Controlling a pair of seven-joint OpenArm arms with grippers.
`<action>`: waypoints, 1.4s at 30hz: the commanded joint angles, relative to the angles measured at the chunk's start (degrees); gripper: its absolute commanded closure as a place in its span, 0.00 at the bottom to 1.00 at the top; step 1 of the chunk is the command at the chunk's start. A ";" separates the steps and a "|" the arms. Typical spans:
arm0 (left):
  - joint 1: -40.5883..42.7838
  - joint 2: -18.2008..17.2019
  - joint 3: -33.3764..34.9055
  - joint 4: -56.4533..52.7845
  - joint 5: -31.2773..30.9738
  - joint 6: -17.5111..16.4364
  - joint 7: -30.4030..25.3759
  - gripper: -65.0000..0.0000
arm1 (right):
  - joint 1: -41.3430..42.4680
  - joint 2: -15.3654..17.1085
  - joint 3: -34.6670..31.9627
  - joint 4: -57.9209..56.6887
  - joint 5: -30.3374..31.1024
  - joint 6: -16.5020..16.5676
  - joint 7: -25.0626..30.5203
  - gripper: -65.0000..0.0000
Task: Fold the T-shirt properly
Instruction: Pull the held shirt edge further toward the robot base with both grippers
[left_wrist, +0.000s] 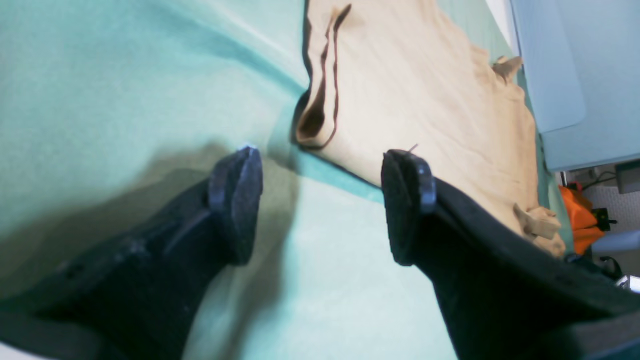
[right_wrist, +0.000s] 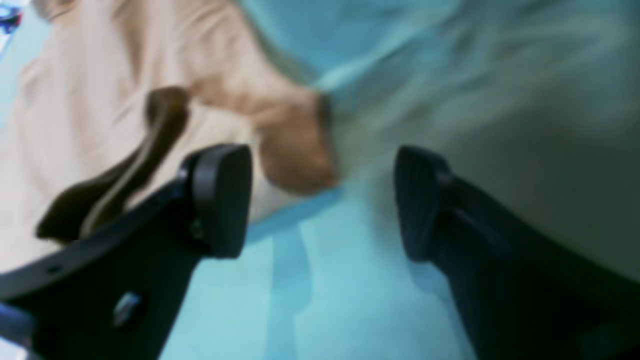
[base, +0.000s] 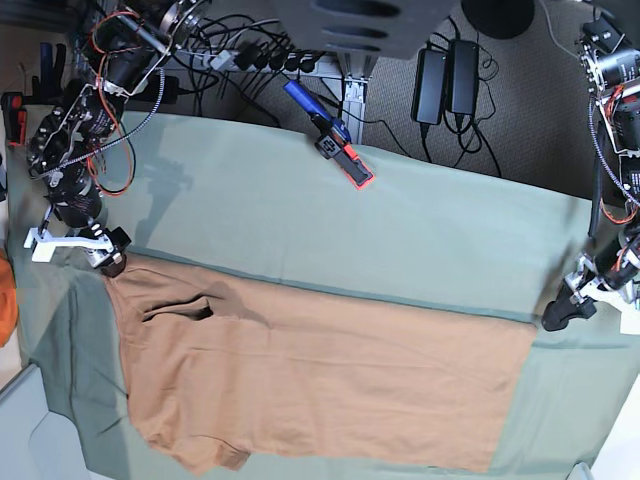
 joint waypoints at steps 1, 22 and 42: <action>-0.83 -1.09 -0.37 0.87 -1.42 -1.70 -0.50 0.37 | 1.07 0.15 0.11 0.42 1.07 3.45 2.40 0.32; 0.13 -0.44 -0.37 0.87 -2.40 -1.68 -0.59 0.37 | 6.45 -2.69 -0.33 -8.22 1.62 2.84 5.11 0.41; -3.61 5.05 2.60 0.74 2.78 0.79 -5.97 0.37 | 6.12 -2.69 -0.33 -8.22 2.10 3.10 4.68 1.00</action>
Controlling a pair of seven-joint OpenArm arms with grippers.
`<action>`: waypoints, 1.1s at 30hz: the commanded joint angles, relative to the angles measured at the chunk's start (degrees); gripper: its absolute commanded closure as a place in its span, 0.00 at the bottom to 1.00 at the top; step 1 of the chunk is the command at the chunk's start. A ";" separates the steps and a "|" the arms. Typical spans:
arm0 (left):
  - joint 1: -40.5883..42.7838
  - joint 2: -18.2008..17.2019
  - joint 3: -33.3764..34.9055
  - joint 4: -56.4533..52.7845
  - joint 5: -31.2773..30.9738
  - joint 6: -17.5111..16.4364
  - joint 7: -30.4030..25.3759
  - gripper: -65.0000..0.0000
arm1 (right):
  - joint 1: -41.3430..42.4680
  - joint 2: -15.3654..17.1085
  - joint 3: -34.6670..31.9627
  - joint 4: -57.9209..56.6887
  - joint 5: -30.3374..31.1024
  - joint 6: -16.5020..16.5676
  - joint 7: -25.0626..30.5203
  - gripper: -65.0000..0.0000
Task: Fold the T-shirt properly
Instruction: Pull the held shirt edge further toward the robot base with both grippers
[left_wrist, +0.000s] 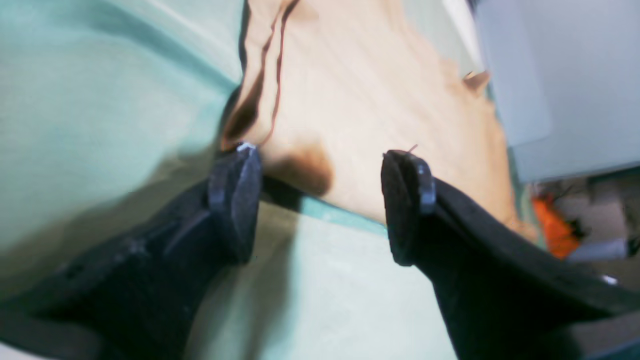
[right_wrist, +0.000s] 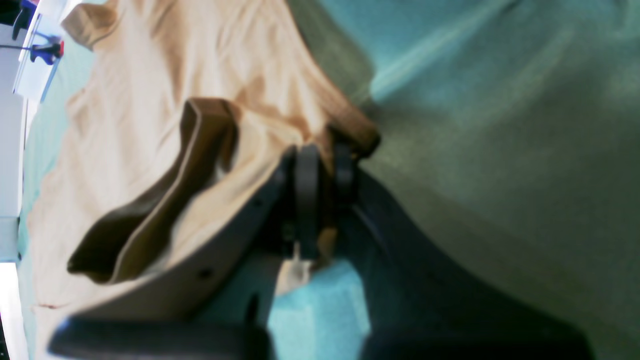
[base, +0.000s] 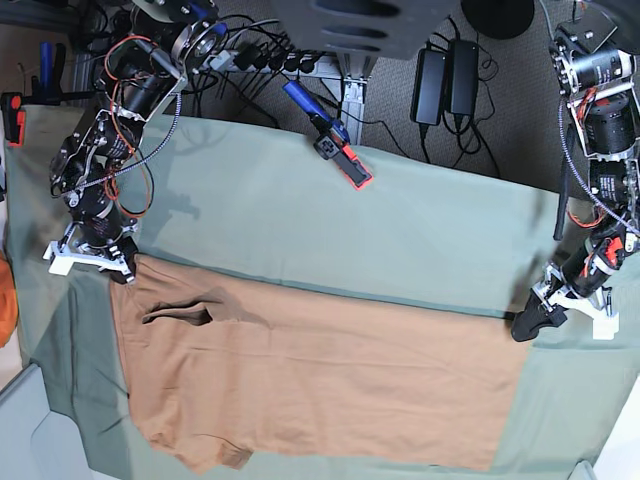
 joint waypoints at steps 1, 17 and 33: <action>-1.38 -0.72 0.46 0.59 -0.09 0.55 -1.38 0.37 | 0.63 0.61 -0.11 0.66 0.72 3.13 0.17 1.00; -3.76 1.57 1.57 0.00 6.32 4.96 -5.90 0.77 | 0.61 0.61 -0.09 0.66 0.85 3.10 -0.26 1.00; -1.18 -1.55 1.57 0.02 -8.50 -7.38 6.62 1.00 | -4.02 3.28 -0.98 4.26 7.26 4.15 -5.44 1.00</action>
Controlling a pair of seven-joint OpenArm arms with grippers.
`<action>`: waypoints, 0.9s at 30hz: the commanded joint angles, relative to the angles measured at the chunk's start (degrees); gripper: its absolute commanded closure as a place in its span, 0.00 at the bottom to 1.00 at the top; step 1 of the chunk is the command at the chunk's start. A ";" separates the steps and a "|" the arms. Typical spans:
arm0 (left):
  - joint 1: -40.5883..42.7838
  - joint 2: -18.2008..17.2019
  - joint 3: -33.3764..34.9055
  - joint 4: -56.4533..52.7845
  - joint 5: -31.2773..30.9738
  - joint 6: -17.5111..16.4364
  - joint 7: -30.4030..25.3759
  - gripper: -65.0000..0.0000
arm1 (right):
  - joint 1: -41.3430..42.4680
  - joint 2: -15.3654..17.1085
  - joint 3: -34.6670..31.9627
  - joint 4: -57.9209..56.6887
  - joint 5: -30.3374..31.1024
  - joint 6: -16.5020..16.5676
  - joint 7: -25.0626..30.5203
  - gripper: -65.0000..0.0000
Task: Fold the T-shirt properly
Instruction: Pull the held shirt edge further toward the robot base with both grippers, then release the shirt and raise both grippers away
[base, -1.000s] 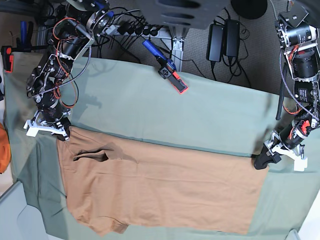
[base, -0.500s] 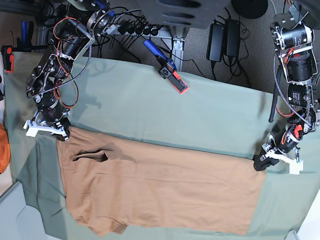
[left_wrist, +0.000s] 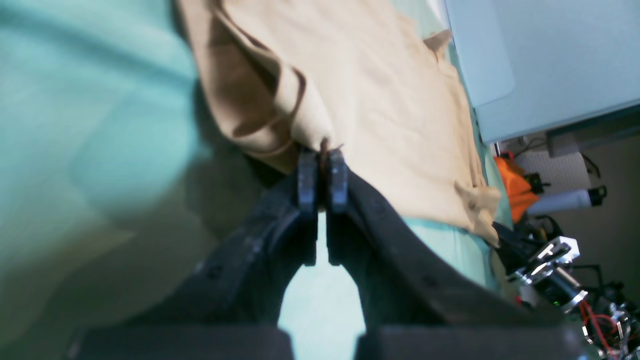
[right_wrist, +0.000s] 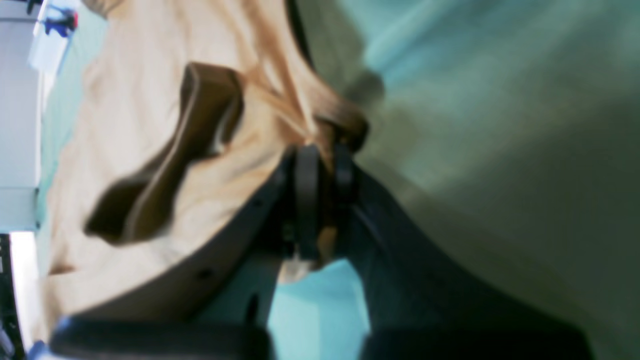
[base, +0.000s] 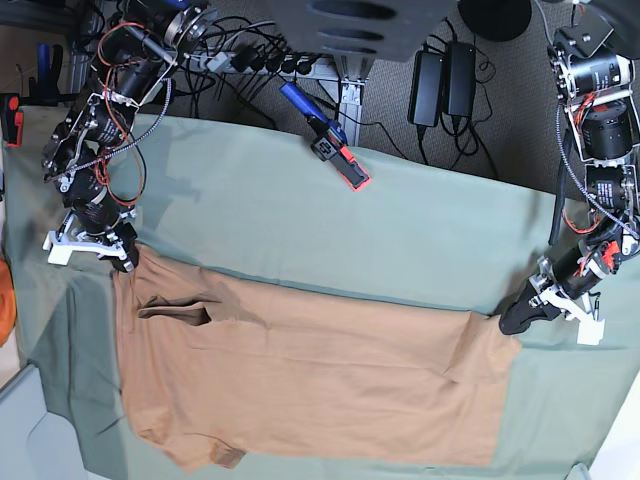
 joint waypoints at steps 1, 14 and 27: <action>-0.55 -1.20 -0.15 0.81 -1.42 -1.76 -0.39 1.00 | -0.39 1.46 -0.15 1.46 1.53 3.50 -0.28 1.00; 4.76 -5.14 -0.17 1.36 -10.05 -1.76 6.88 1.00 | -8.87 7.45 -0.20 4.72 4.46 4.31 -1.09 1.00; 15.72 -5.95 -0.44 12.83 -14.19 -1.76 9.31 1.00 | -18.03 10.88 -0.20 6.73 7.89 5.27 -1.95 1.00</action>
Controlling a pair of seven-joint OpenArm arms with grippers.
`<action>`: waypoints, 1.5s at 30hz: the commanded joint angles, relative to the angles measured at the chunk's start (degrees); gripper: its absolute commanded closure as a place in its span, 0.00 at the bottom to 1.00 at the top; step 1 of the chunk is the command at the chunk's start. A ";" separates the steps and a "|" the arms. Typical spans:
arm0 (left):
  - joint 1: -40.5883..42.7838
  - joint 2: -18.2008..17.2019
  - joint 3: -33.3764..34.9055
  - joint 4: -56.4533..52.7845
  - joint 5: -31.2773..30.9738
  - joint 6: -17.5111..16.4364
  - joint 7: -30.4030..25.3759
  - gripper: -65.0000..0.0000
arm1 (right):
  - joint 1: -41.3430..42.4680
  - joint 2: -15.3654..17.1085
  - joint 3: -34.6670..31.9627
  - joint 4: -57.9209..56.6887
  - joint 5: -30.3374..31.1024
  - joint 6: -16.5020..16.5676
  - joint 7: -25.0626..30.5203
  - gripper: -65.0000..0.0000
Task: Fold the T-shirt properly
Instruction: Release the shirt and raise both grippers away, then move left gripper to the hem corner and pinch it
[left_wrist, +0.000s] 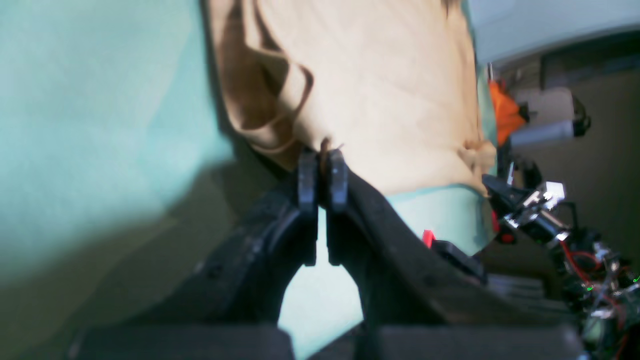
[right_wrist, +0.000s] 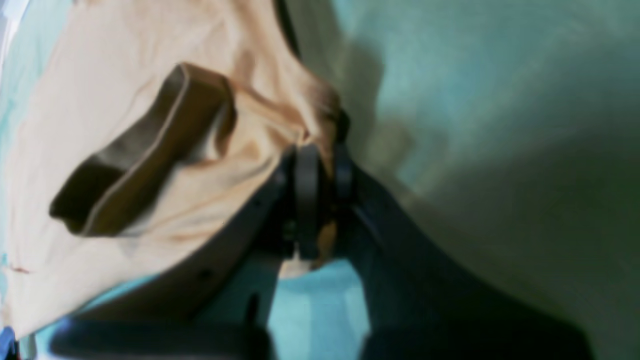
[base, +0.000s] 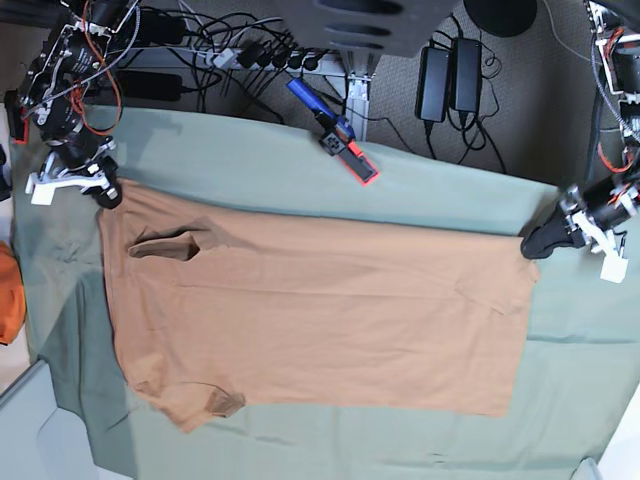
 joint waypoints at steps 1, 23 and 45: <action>0.48 -1.11 -0.39 2.62 -1.49 -0.91 -0.66 1.00 | -1.42 1.07 0.33 1.22 -0.87 3.26 -1.05 1.00; 7.58 -1.09 -6.40 7.78 -1.57 -0.91 -0.70 1.00 | -13.35 2.67 0.35 11.89 -1.77 3.23 -0.57 1.00; 6.73 -6.84 -16.96 15.80 -1.05 -0.91 -2.08 0.56 | -9.79 5.95 8.70 19.54 -6.60 4.11 1.22 0.32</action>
